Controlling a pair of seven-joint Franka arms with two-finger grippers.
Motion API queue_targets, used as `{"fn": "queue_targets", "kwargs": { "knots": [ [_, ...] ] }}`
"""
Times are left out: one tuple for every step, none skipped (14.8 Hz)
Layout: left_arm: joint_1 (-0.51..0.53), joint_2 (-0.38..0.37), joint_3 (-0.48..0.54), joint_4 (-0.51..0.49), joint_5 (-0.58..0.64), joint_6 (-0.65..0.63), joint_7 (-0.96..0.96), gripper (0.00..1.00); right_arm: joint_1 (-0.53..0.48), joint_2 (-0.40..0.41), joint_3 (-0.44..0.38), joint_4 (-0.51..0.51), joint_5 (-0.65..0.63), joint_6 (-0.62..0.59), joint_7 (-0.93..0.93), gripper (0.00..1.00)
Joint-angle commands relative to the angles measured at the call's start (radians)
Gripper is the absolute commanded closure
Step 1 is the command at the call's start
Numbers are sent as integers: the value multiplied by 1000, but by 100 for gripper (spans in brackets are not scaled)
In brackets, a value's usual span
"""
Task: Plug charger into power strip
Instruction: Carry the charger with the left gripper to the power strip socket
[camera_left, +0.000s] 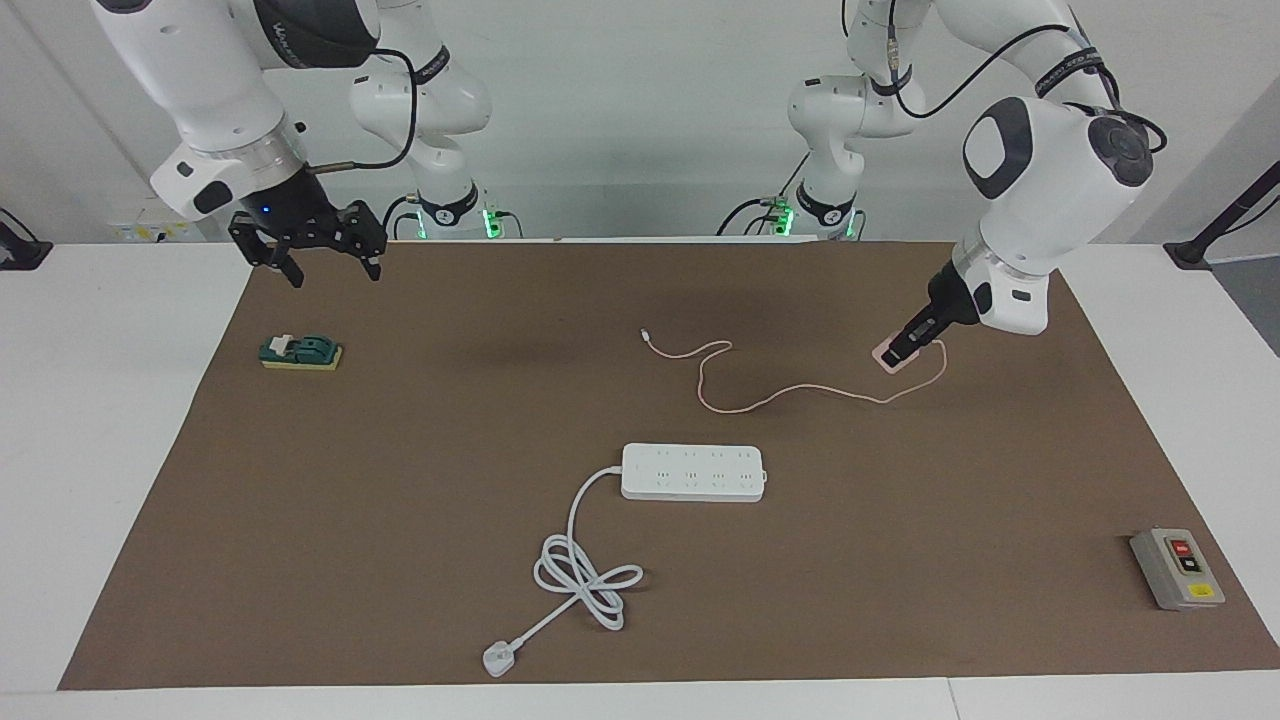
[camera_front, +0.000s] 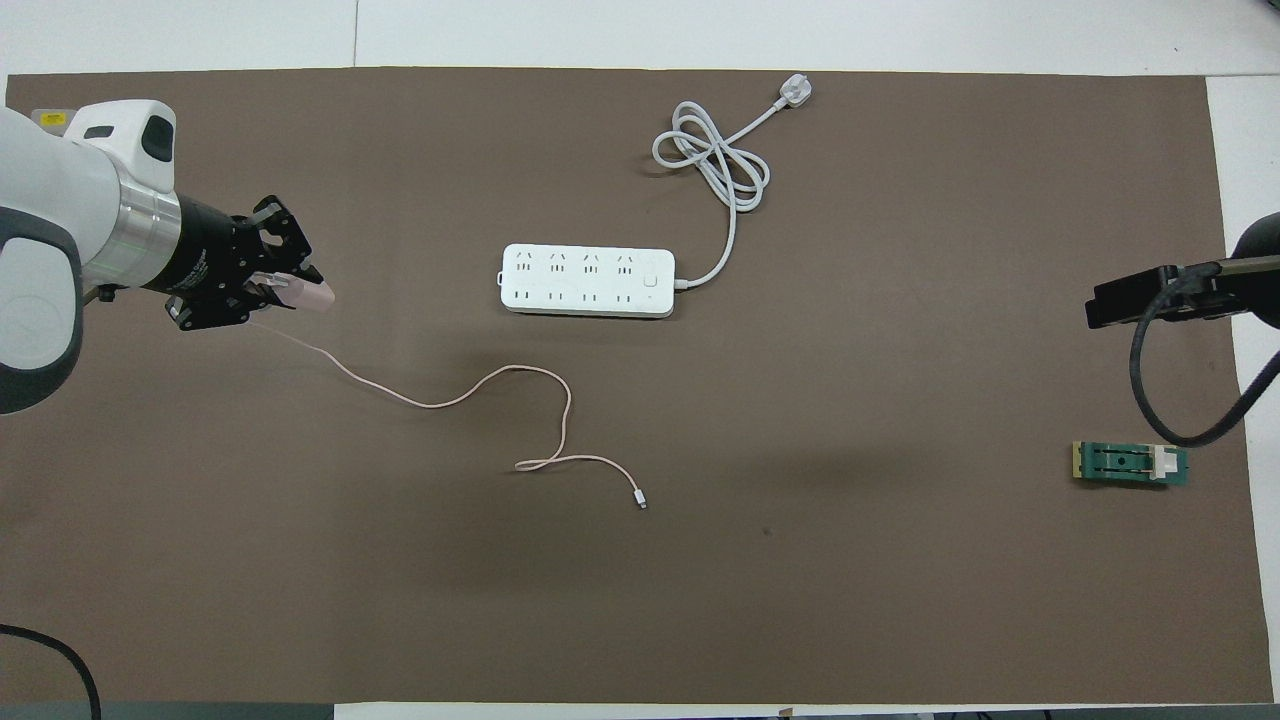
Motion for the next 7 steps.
{"fn": "queue_targets", "kwargs": {
  "knots": [
    [-45, 7, 11, -19, 108, 89, -294, 100, -28, 29, 18, 64, -22, -56, -37, 0],
    [-45, 10, 8, -22, 113, 103, -456, 100, -28, 30, 18, 69, -24, -69, -37, 0],
    [-51, 24, 7, -22, 115, 105, -591, 100, -27, 30, 18, 69, -24, -73, -37, 0],
    [-74, 28, 9, -21, 118, 106, -659, 100, -27, 29, 18, 66, -25, -88, -37, 0],
    [-109, 30, 9, -21, 118, 103, -699, 100, -25, 26, 18, 60, -36, -99, -37, 0],
    [-132, 31, 11, -21, 127, 99, -773, 100, -24, 24, 20, 54, -57, -104, -39, 0],
    [-172, 54, 11, -10, 150, 102, -839, 100, -22, 23, 20, 51, -64, -104, -39, 0]
  ]
}}
